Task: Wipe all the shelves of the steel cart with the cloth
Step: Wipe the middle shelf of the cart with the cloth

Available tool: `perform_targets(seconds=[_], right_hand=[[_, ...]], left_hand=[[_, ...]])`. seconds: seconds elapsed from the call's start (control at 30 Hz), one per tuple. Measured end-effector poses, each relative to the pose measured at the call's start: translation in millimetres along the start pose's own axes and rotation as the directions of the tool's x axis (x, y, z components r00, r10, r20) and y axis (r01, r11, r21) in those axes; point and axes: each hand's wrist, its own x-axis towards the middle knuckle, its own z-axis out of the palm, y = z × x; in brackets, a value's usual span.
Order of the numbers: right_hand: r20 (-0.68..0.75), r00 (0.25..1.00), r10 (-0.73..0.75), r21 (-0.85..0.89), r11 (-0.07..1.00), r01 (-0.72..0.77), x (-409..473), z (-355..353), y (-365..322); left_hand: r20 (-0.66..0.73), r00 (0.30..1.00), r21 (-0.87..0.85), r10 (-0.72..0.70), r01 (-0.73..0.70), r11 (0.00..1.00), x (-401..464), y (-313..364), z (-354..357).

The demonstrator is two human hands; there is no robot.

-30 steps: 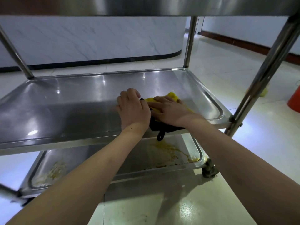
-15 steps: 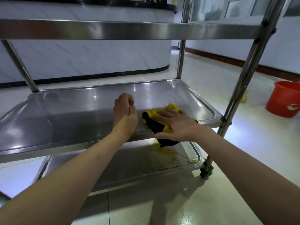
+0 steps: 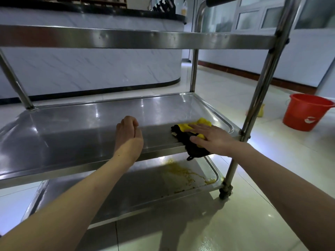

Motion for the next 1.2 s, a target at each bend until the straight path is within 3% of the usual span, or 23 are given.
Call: perform_targets(seconds=[0.13,0.27,0.37,0.53,0.9,1.1,1.2], right_hand=[[0.053,0.976,0.209,0.055,0.976,-0.212,11.3,-10.1,27.9],[0.082,0.963,0.256,-0.019,0.967,-0.255,29.9,-6.6,28.7],[0.104,0.953,0.286,-0.024,0.958,-0.285,36.7,-5.8,19.5],[0.153,0.94,0.305,-0.015,0.952,-0.306,45.1,-7.7,-8.4],[0.161,0.986,0.045,-0.019,0.999,-0.043,76.2,11.6,-128.1],[0.102,0.994,-0.044,0.033,0.999,0.041,51.4,13.5,-126.6],[0.036,0.992,-0.123,-0.025,0.992,0.124,32.1,19.2,-119.0]], left_hand=[[-0.041,0.999,0.057,0.028,-0.026,0.998,0.5,0.4,-8.0],[0.018,0.981,0.331,0.196,-0.19,0.924,2.6,-17.9,-34.2],[0.045,0.987,0.419,0.153,-0.158,0.894,5.3,-41.1,-49.8],[0.063,0.993,0.402,0.098,-0.115,0.908,4.4,-49.2,-38.3],[0.061,0.997,0.392,0.047,-0.068,0.918,3.7,-44.7,-35.1],[0.016,1.0,0.425,0.02,-0.025,0.905,4.1,-45.5,-35.0],[-0.006,1.0,0.452,0.016,-0.011,0.892,4.8,-46.1,-34.3]])
